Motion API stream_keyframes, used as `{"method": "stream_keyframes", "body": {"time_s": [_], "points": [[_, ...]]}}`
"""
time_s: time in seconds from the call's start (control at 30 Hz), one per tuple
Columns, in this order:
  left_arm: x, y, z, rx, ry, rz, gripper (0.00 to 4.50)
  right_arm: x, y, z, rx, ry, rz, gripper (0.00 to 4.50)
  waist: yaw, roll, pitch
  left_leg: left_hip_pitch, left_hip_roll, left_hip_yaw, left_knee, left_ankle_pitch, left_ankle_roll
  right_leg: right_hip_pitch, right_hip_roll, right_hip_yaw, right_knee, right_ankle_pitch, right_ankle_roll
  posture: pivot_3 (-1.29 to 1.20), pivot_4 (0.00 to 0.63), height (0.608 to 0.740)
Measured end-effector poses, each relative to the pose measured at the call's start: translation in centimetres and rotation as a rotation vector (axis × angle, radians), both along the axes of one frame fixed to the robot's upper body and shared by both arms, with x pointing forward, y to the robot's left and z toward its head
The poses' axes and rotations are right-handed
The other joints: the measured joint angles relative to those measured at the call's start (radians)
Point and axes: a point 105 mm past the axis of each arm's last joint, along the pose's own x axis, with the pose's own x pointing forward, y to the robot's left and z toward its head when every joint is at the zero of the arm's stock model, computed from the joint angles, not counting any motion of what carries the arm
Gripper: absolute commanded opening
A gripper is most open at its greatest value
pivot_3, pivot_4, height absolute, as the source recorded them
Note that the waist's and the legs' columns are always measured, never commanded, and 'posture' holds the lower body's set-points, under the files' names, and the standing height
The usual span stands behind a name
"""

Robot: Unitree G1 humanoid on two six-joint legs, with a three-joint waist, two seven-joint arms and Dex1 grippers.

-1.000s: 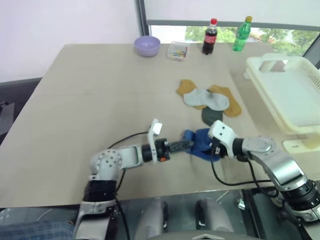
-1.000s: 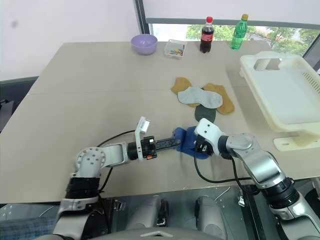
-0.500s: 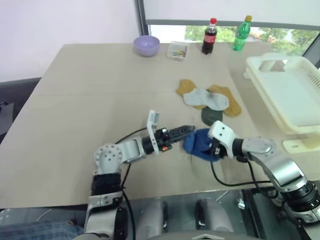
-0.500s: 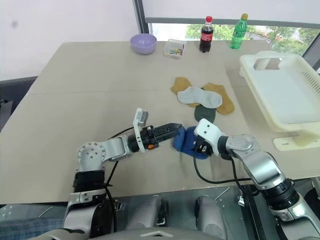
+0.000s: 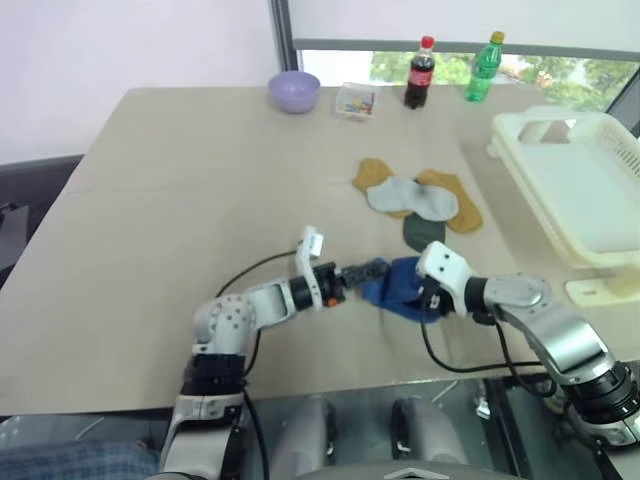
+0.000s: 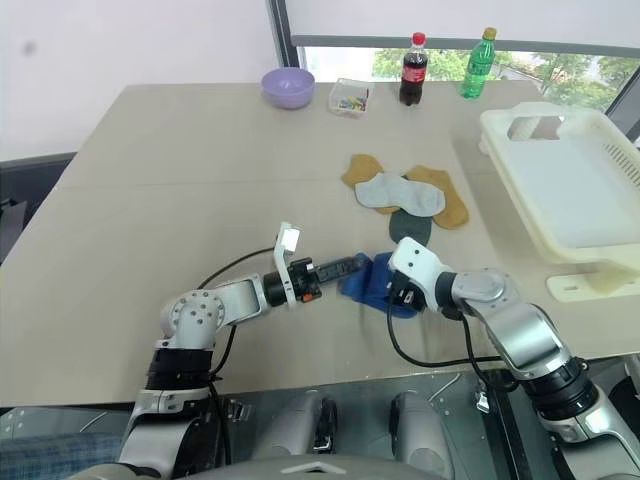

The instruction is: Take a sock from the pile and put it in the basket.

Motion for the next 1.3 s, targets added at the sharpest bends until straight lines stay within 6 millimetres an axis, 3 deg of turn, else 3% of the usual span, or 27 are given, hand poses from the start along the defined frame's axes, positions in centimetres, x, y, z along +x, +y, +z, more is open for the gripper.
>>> {"method": "stream_keyframes", "body": {"time_s": [0.2, 0.37, 0.57, 0.9, 1.1, 1.3], "points": [[-0.5, -1.2, -0.3, 0.032, -0.048, -0.082, 4.44, 0.0, -0.1, 0.0, -0.001, -0.002, -0.002, 2.34, 0.001, 0.0, 0.0, -0.001, 0.0, 0.0, -0.001, 0.002, 0.004, 0.0, 0.0, -0.001, -0.001, 0.0, 0.0, 0.0, 0.15, 0.733], [-2.8, -2.4, -0.5, -0.009, -0.014, -0.277, 4.44, 0.0, 0.0, 0.1, 0.001, -0.003, 0.0, 2.34, -0.001, 0.0, 0.0, -0.005, 0.0, -0.002, 0.0, 0.002, 0.004, -0.004, 0.0, -0.003, -0.002, 0.0, 0.0, 0.0, 0.15, 0.733], [-4.5, -2.2, -0.2, -0.082, 0.049, -0.413, 4.44, 0.0, 0.2, 0.3, 0.005, -0.011, 0.005, 2.34, -0.002, 0.001, 0.0, -0.013, 0.0, -0.002, 0.0, 0.002, 0.004, -0.012, 0.005, -0.002, -0.001, 0.0, 0.0, 0.0, 0.15, 0.733], [-4.9, -1.5, 1.0, -0.256, 0.127, -0.415, 4.44, -0.1, 0.1, 0.2, 0.006, -0.017, -0.005, 2.34, -0.002, 0.0, 0.0, -0.013, -0.001, -0.002, 0.0, 0.002, 0.004, -0.012, 0.006, -0.002, -0.001, 0.0, 0.0, 0.0, 0.15, 0.733], [-6.3, -1.1, 0.3, -0.257, 0.179, -0.444, 4.44, -0.1, 0.1, 0.2, 0.005, -0.018, -0.009, 2.34, -0.001, 0.0, 0.0, -0.013, -0.001, -0.002, 0.001, 0.003, 0.004, -0.011, 0.006, -0.002, 0.0, 0.0, 0.001, 0.0, 0.15, 0.733], [-5.7, -1.4, 0.7, -0.271, 0.118, -0.408, 4.44, -0.1, 0.0, 0.2, 0.004, -0.018, -0.009, 2.34, 0.0, 0.0, 0.0, -0.013, -0.001, -0.002, 0.001, 0.002, 0.004, -0.011, 0.006, -0.002, 0.0, 0.0, 0.0, 0.0, 0.15, 0.733]]}}
